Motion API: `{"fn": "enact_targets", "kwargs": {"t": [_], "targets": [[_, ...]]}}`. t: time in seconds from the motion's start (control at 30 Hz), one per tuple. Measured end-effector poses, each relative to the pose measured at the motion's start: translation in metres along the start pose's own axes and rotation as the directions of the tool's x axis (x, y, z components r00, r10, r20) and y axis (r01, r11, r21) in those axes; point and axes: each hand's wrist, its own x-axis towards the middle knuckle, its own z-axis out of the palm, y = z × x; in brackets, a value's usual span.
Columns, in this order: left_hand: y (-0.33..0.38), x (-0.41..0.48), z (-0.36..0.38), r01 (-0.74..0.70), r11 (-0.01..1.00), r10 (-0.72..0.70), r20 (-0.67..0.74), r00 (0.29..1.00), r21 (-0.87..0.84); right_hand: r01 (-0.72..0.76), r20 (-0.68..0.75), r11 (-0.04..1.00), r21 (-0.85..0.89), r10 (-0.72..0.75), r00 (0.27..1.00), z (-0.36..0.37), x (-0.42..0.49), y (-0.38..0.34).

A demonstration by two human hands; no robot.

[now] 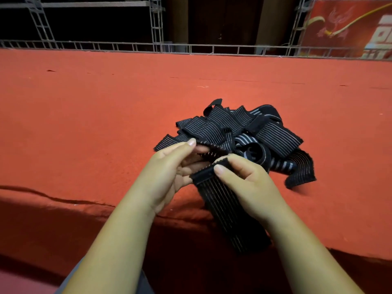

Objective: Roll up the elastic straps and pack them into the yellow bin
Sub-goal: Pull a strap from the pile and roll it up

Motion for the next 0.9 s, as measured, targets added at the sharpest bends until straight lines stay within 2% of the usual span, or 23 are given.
{"fn": "enact_targets", "kwargs": {"t": [0.07, 0.17, 0.2, 0.3, 0.47, 0.6, 0.73, 0.9], "targets": [[0.000, 0.001, -0.001, -0.051, 0.987, 0.058, -0.047, 0.997, 0.150, -0.052, -0.089, 0.994, 0.096, 0.061, 0.994, -0.001, 0.001, 0.000], [-0.003, 0.006, -0.007, -0.199, 0.889, 0.260, -0.097, 0.961, 0.413, -0.093, -0.126, 0.958, 0.269, 0.131, 0.983, -0.004, 0.003, -0.003], [-0.003, 0.006, -0.008, -0.223, 0.868, 0.286, -0.081, 0.955, 0.444, -0.106, -0.125, 0.941, 0.321, 0.153, 0.980, -0.005, 0.003, -0.006], [0.002, 0.003, -0.004, -0.219, 0.867, 0.251, -0.012, 0.968, 0.447, -0.132, -0.110, 0.900, 0.415, 0.194, 0.975, -0.007, 0.004, -0.014], [0.015, -0.007, 0.010, -0.267, 0.820, 0.326, -0.030, 0.945, 0.506, -0.116, -0.125, 0.892, 0.438, 0.189, 0.974, -0.006, 0.002, -0.026], [0.033, -0.019, 0.029, -0.343, 0.824, 0.405, -0.047, 0.913, 0.452, -0.070, -0.195, 0.871, 0.487, 0.186, 0.963, -0.005, -0.002, -0.051], [0.057, -0.026, 0.045, -0.345, 0.891, 0.380, -0.067, 0.923, 0.295, -0.002, -0.255, 0.854, 0.520, 0.157, 0.954, -0.007, -0.002, -0.087], [0.100, -0.050, 0.069, -0.385, 0.902, 0.394, -0.012, 0.919, 0.194, 0.075, -0.249, 0.810, 0.582, 0.090, 0.964, -0.016, -0.003, -0.143]]}}
